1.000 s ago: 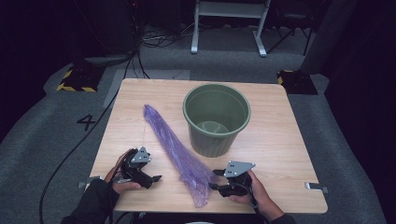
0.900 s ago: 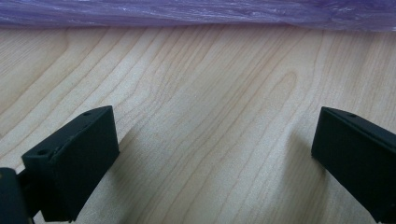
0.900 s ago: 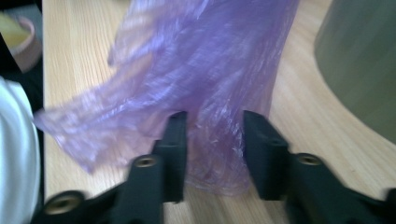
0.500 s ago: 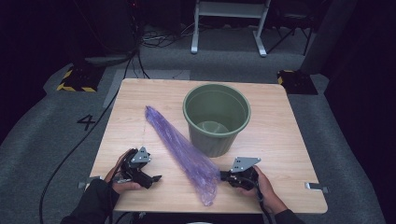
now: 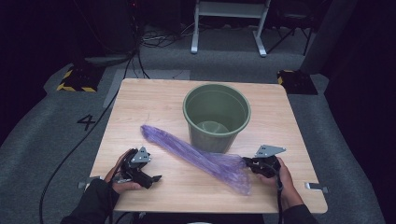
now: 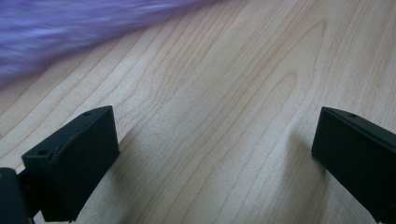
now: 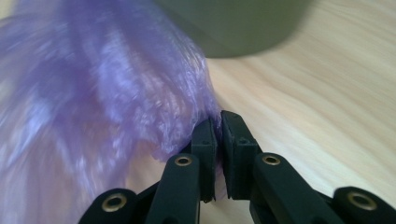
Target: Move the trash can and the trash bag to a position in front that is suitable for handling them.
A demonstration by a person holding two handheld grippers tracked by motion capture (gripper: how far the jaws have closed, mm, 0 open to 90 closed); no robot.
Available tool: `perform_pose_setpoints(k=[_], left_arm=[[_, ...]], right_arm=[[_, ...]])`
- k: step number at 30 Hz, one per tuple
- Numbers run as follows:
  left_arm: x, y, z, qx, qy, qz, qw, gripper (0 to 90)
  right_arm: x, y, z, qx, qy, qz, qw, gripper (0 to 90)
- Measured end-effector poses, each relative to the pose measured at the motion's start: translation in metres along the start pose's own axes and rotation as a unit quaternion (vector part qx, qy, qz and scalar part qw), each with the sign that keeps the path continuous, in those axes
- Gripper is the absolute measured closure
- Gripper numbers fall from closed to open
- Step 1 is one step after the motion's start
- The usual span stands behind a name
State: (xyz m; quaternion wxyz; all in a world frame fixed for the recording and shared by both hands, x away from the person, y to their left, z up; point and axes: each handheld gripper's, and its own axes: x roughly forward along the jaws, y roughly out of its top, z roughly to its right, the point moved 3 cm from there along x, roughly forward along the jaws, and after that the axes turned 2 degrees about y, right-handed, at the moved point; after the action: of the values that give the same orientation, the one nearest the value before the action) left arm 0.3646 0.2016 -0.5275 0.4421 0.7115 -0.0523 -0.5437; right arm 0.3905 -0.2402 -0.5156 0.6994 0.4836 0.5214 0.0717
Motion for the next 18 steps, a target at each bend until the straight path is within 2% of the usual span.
perform_pose_setpoints(k=[5, 8, 10, 11, 14, 16, 17, 18], left_arm=[[-0.003, -0.003, -0.003, -0.004, 0.003, -0.001, 1.0, 0.4], [-0.006, -0.006, -0.008, -0.009, 0.009, 0.0, 0.9999, 0.4], [-0.007, -0.007, -0.009, -0.012, 0.012, -0.001, 0.9999, 0.4], [-0.007, -0.007, -0.009, -0.012, 0.012, -0.001, 0.9999, 0.3], [-0.006, -0.007, -0.009, -0.014, 0.012, 0.0, 0.9998, 0.2], [-0.006, -0.006, -0.01, -0.014, 0.012, 0.001, 0.9998, 0.1], [-0.005, -0.006, -0.01, -0.014, 0.012, 0.0, 0.9998, 0.0], [-0.005, -0.006, -0.01, -0.014, 0.012, 0.0, 0.9998, 0.0]], right_arm=[[-0.008, -0.007, 0.022, 0.021, -0.048, 0.0, 0.9986, 83.3], [-0.013, -0.01, 0.032, 0.035, -0.066, 0.009, 0.9971, 81.4], [-0.017, -0.011, 0.038, 0.047, -0.08, 0.014, 0.9956, 73.6], [-0.019, -0.011, 0.041, 0.051, -0.087, 0.015, 0.9948, 72.5], [-0.026, -0.009, 0.045, 0.058, -0.118, 0.021, 0.9911, 58.1], [-0.03, -0.008, 0.045, 0.062, -0.119, 0.027, 0.9906, 50.6], [-0.033, -0.006, 0.046, 0.065, -0.127, 0.03, 0.9893, 46.5], [-0.036, -0.005, 0.046, 0.068, -0.13, 0.034, 0.9886, 45.6]])
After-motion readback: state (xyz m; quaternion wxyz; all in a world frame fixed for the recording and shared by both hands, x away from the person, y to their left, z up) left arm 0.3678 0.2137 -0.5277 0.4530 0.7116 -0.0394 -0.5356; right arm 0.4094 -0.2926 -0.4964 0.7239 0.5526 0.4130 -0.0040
